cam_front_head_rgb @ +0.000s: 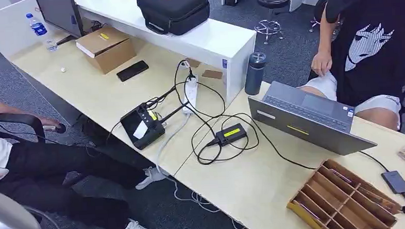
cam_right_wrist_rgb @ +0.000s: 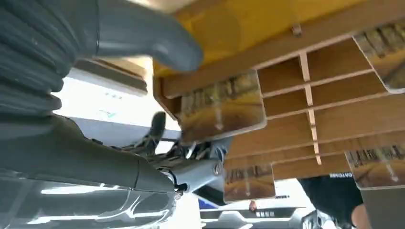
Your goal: Pass the card to the sensor for recognition and then transmit it.
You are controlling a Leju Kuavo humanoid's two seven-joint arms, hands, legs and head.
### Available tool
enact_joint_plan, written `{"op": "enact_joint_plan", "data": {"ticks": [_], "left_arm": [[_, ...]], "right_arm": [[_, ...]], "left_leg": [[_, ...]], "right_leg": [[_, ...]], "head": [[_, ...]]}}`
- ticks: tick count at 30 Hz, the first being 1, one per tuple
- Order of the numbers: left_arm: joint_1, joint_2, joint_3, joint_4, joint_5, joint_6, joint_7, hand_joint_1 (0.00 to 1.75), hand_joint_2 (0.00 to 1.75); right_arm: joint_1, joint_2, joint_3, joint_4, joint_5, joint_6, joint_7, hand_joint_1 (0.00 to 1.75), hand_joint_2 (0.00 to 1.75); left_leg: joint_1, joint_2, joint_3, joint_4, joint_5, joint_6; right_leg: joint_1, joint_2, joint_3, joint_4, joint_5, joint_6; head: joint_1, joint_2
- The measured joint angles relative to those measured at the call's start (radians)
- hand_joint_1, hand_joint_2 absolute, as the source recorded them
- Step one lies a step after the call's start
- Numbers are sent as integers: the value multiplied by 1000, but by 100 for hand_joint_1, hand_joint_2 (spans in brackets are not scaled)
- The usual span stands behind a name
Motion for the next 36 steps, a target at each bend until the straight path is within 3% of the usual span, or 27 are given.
{"op": "enact_joint_plan", "data": {"ticks": [12, 22, 25, 28, 33, 36], "left_arm": [[0, 0, -7, 0, 0, 0, 0, 0, 175], [0, 1, -20, 0, -1, -3, 2, 0, 175], [0, 2, -26, 0, -2, -6, 2, 0, 175], [0, 2, -30, 0, -7, -6, 2, 0, 175], [0, 4, -42, 0, -20, -8, 1, 0, 175], [-1, 5, -53, 0, -26, -9, 2, 0, 175]], "right_arm": [[-2, 11, -39, -17, 62, -7, -46, 175, 175], [22, 16, -116, -235, 78, -7, -180, 173, 175], [21, 16, -126, -318, 73, -7, -195, 175, 175], [12, 15, -126, -375, 58, -7, -185, 175, 175], [-81, -22, -90, -413, 51, 47, -68, 175, 175], [-149, -39, -81, -413, 39, 87, -35, 175, 175]], "left_leg": [[0, 0, 0, 0, 0, 0], [0, 0, 0, 0, 0, 0], [0, 0, 0, 0, 0, 0], [0, 0, 0, 0, 0, 0], [0, 1, 0, 0, 0, 0], [0, 1, 0, 1, 2, 1]], "right_leg": [[0, 0, 0, 0, 0, 0], [0, 0, 0, 0, 0, 0], [0, 0, 0, 0, 0, 0], [0, 0, 0, 0, 0, 0], [0, 1, 0, 0, 1, 0], [0, 1, 0, 0, 1, 0]], "head": [[0, 0], [0, 0], [0, 0], [0, 0], [0, 0], [0, 0]]}}
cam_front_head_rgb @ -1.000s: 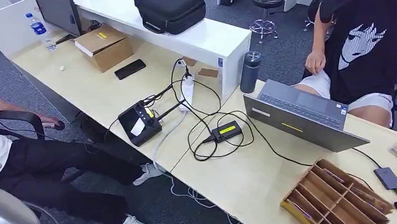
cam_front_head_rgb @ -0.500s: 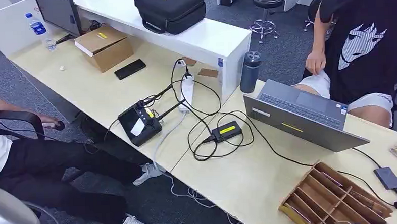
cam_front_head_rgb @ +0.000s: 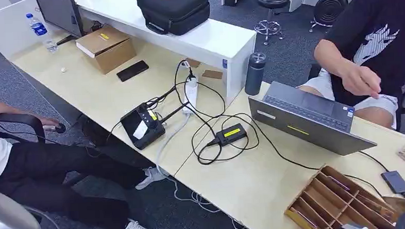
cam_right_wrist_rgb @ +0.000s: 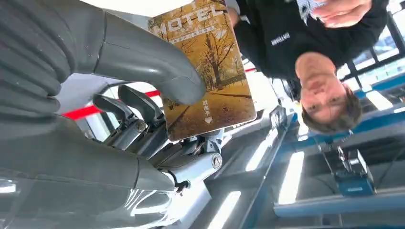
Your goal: Pass the card to the sensor for recognition and then transmit it.
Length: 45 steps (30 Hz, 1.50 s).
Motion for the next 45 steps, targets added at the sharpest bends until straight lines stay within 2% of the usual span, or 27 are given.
{"op": "enact_joint_plan", "data": {"ticks": [3, 7, 10, 15, 18, 19, 20, 22, 24, 25, 29, 33, 38, 42, 43, 45], "left_arm": [[0, 1, -7, 0, -5, -1, 0, 0, 175], [-2, 5, -29, 0, -30, -8, -3, 0, 175], [-4, 8, -47, 0, -39, -14, 0, 0, 175], [-9, 10, -63, 4, -45, -17, 15, 0, 175], [-14, 10, -73, 6, -47, -21, 17, 0, 175], [-15, 10, -75, 6, -47, -21, 17, 0, 175], [-15, 10, -77, 6, -47, -21, 17, 0, 175], [-15, 10, -79, 6, -47, -23, 17, 0, 175], [-15, 10, -80, 6, -43, -24, 15, 0, 175], [-15, 10, -80, 6, -41, -24, 14, 0, 175], [-14, 11, -80, 6, -24, -23, 7, 0, 175], [-7, 14, -80, 6, 4, -16, -16, 0, 175], [4, 15, -77, 6, 39, -13, -32, 0, 175], [14, 15, -68, 6, 68, -6, -42, 0, 175], [16, 15, -65, 6, 74, -4, -46, 0, 175], [21, 14, -51, 6, 92, -2, -56, 0, 175]], "right_arm": [[-44, -13, 9, 2, -5, 17, 12, 175, 175], [-169, -30, 28, 54, -13, 131, 90, 175, 175], [-293, -34, 32, 134, -42, 196, 114, 175, 175], [-415, -32, 61, 234, -55, 231, 136, 175, 175], [-451, -27, 88, 268, -56, 238, 143, 175, 175], [-455, -23, 97, 276, -55, 240, 143, 51, 175], [-459, -21, 103, 281, -55, 241, 143, 0, 175], [-464, -18, 113, 292, -62, 240, 141, 0, 175], [-465, -16, 121, 300, -127, 240, 108, 0, 175], [-464, -14, 125, 302, -171, 241, 87, 0, 0], [-439, -14, 149, 287, -368, 265, -2, 0, 0], [-373, -23, 159, 236, -677, 323, -108, 0, 0], [-264, -74, 135, 149, -848, 322, -203, 0, 0], [-94, -116, 66, 26, -971, 286, -334, 0, 0], [-45, -124, 46, -9, -998, 286, -368, 0, 175], [80, -135, -8, -94, -1108, 315, -458, 0, 175]], "left_leg": [[0, 0, 0, 0, 0, 0], [0, 2, 0, 0, 0, 0], [0, 2, -1, 0, 2, -1], [0, 0, -1, 0, 3, -1], [0, 0, -1, 0, 3, -1], [0, 0, -1, 0, 3, -1], [0, 0, -1, 0, 3, -1], [0, 0, -1, 0, 2, -1], [0, 0, -1, 0, 2, -1], [0, 0, -1, 0, 2, -1], [0, 0, -1, 0, 2, -1], [0, 0, -1, 0, 2, -1], [0, -1, 4, 0, 2, -1], [0, -4, 3, 1, 2, -1], [0, -4, 2, 1, 1, 0], [0, -4, 2, 1, 0, 1]], "right_leg": [[0, 0, 0, 0, 0, 0], [0, 2, -1, 1, 2, -2], [0, 2, -1, 1, 3, -1], [0, 1, -1, 1, 3, -1], [0, 1, -1, 1, 3, -1], [0, 1, -1, 1, 3, -1], [0, 1, -1, 1, 3, -1], [0, 1, -1, 1, 3, -1], [0, 1, -1, 1, 3, -1], [0, 1, -2, 1, 3, -1], [0, 1, -2, 1, 3, -1], [0, 1, -2, 1, 3, -1], [0, 0, -3, 0, 3, -1], [0, -3, -3, 0, 2, 0], [0, -3, -3, -1, 2, 0], [0, -4, -3, -1, 1, 0]], "head": [[0, 0], [0, 0], [0, 0], [0, 0], [0, 0], [0, 0], [0, 0], [0, 0], [0, 0], [0, 0], [0, 0], [0, 0], [0, 0], [0, 0], [0, 0], [0, 0]]}}
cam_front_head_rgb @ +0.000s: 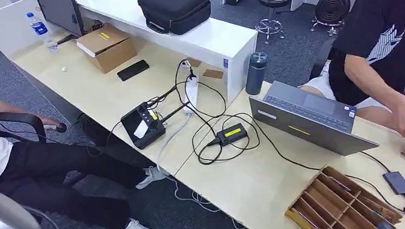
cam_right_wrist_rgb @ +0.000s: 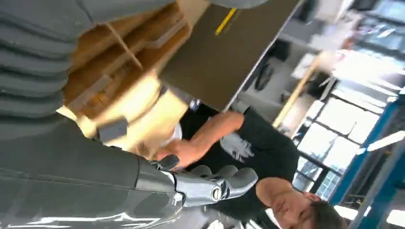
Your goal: Pass the card to the sensor for recognition and then transmit it.
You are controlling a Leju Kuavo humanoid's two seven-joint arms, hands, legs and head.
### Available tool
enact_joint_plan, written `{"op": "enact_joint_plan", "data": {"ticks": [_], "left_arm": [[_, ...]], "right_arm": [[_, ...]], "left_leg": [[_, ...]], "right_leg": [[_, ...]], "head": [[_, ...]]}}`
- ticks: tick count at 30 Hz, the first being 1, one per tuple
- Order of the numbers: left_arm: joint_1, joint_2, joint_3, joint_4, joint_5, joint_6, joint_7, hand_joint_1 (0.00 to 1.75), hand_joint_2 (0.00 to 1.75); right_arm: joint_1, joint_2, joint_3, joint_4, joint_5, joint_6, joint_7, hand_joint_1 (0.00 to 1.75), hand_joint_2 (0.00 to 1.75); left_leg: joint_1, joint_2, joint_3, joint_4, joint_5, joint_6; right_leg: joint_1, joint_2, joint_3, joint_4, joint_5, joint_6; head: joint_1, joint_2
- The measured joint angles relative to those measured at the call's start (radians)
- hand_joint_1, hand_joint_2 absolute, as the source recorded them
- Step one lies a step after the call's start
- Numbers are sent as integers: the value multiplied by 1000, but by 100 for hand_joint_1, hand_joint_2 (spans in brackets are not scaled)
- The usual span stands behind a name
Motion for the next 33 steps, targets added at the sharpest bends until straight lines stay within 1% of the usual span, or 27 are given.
{"op": "enact_joint_plan", "data": {"ticks": [2, 4, 6, 10, 13, 16, 18, 20, 22, 24, 26, 29, 33], "left_arm": [[2, 0, 9, 0, 10, 3, -8, 0, 175], [2, 0, 17, 0, 18, 6, -11, 0, 175], [2, -1, 30, 0, 29, 9, -13, 0, 175], [3, -8, 51, 0, 50, 21, -8, 0, 175], [1, -13, 58, 0, 53, 23, -8, 0, 175], [1, -16, 66, 0, 57, 24, -8, 0, 175], [0, -19, 75, 0, 61, 25, -7, 0, 175], [-1, -21, 80, 0, 63, 25, 0, 0, 175], [-1, -23, 80, 0, 60, 27, 2, 0, 175], [-1, -24, 81, 0, 58, 31, 3, 0, 175], [-1, -25, 81, 0, 55, 31, 3, 0, 175], [-1, -25, 81, 0, 52, 32, 2, 0, 175], [-1, -25, 81, 0, 50, 34, 2, 0, 175]], "right_arm": [[93, 0, -47, -61, -81, 40, -54, 0, 175], [170, 2, -89, -116, -141, 66, -85, 0, 175], [236, 5, -130, -160, -179, 72, -101, 0, 175], [347, 36, -207, -218, -277, 101, -121, 0, 175], [392, 65, -253, -238, -371, 154, -128, 0, 175], [420, 114, -305, -241, -450, 197, -103, 0, 175], [432, 139, -338, -239, -474, 217, -92, 0, 175], [440, 165, -368, -233, -480, 222, -73, 0, 175], [444, 182, -393, -220, -452, 203, -41, 0, 175], [444, 195, -420, -198, -410, 157, -16, 0, 175], [441, 205, -449, -170, -398, 128, -4, 0, 175], [437, 223, -505, -122, -432, 131, 16, 0, 175], [430, 241, -556, -81, -443, 141, 22, 0, 175]], "left_leg": [[0, 0, 0, 0, -1, 0], [0, 1, 0, 0, -1, 0], [0, 1, 0, 0, -1, 0], [0, 1, 0, 0, -1, 0], [0, 2, 0, 0, -1, 0], [0, 2, 1, 0, 0, 0], [0, 2, 1, 0, 0, 0], [0, 2, 1, 0, 0, 0], [0, 2, 0, 0, -1, 0], [0, 2, 0, 0, -1, 0], [0, 2, 0, 0, -1, 0], [0, 2, 0, 0, -1, 0], [0, 2, 0, 0, -1, 0]], "right_leg": [[0, 0, -1, 0, 0, 0], [0, 0, -1, 0, -1, 0], [0, 0, -1, 0, -1, 0], [0, 0, 0, 0, -1, 0], [0, 1, 0, 0, -1, 0], [0, 1, 0, 0, -1, 0], [0, 1, 0, 0, -1, 0], [0, 1, 0, 0, -1, 0], [0, 1, 0, 0, -1, 0], [0, 1, 0, 0, -1, 0], [0, 1, 0, 0, -1, 0], [0, 1, 0, 0, -1, 0], [0, 1, 0, 0, -1, 0]], "head": [[0, 0], [0, 0], [0, 0], [-1, 0], [0, 0], [0, 0], [0, 0], [0, 0], [0, 0], [0, 0], [0, 0], [0, 0], [0, 0]]}}
